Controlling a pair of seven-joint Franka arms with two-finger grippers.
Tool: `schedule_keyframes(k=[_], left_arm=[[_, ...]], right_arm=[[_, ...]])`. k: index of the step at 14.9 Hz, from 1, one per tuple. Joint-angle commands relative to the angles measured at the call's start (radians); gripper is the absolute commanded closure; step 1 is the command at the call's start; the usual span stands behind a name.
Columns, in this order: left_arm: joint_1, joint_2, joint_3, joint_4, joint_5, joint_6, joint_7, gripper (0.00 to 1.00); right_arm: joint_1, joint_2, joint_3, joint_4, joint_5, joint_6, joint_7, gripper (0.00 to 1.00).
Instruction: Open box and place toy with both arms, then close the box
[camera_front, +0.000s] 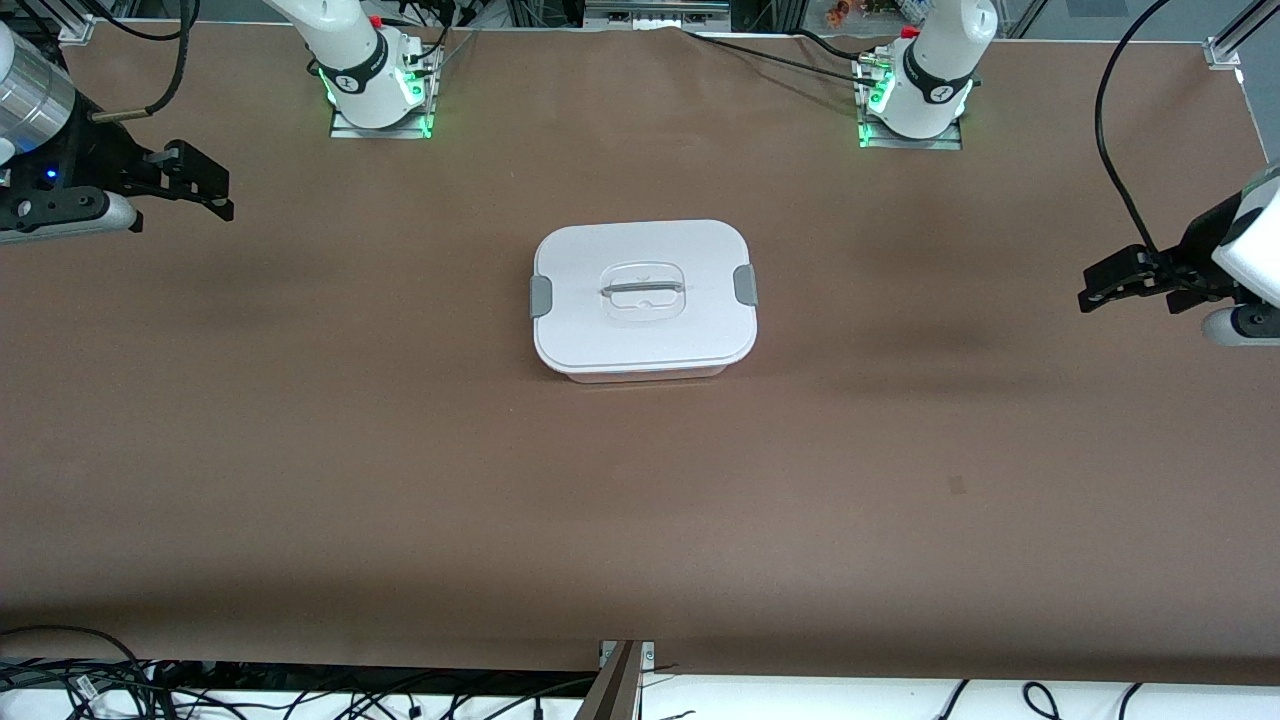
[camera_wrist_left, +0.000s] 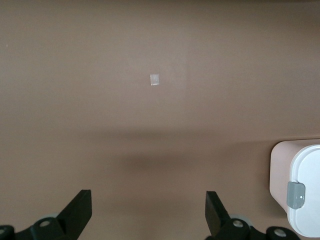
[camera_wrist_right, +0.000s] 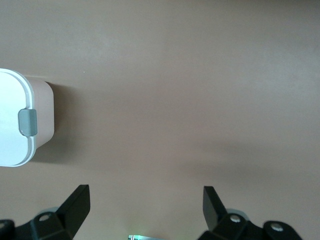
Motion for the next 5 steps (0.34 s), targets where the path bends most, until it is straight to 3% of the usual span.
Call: schedule_keyframes(k=[1,5], left_arm=[[0.018,0.007,-0.013,-0.01,-0.015,-0.025,-0.009,0.0],[0.016,0.011,-0.013,-0.01,-0.006,-0.027,-0.009,0.0]], right_arm=[[-0.001,0.005,0.007,0.023,-0.002,-0.023,0.02,0.0],[-0.001,0.005,0.007,0.023,-0.001,-0.021,0.02,0.0]])
